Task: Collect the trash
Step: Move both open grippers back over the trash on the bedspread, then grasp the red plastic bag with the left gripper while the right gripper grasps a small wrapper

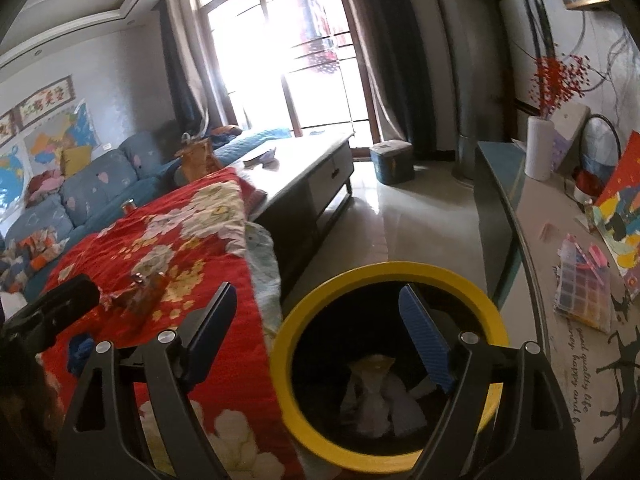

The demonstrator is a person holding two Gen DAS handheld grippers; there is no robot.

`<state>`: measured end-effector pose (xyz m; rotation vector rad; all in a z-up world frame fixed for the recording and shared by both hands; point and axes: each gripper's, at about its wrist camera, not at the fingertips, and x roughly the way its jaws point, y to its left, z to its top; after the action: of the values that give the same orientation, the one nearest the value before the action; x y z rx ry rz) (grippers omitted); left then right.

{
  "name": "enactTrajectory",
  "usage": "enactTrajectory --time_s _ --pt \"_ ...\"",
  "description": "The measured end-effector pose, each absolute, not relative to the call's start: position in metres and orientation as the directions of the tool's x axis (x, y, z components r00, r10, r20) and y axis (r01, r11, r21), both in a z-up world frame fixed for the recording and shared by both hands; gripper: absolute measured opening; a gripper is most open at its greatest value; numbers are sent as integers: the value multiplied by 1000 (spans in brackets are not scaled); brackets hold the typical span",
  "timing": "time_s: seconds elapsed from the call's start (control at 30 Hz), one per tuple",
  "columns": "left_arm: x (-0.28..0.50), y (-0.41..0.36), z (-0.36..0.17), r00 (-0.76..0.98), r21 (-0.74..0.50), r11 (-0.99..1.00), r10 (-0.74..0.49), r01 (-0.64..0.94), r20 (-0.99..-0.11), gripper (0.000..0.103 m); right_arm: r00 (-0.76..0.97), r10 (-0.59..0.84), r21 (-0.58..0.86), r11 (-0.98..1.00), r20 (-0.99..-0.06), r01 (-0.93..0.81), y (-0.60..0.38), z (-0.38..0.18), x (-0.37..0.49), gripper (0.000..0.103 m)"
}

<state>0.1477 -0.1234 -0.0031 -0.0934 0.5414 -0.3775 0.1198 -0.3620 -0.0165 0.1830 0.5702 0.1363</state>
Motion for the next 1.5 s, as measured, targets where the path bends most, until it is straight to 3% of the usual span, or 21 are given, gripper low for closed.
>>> enactTrajectory --time_s 1.5 --pt "126 44 0 870 -325 945 -139 -26 -474 92 737 411 112 900 -537 -420 -200 -1 126 84"
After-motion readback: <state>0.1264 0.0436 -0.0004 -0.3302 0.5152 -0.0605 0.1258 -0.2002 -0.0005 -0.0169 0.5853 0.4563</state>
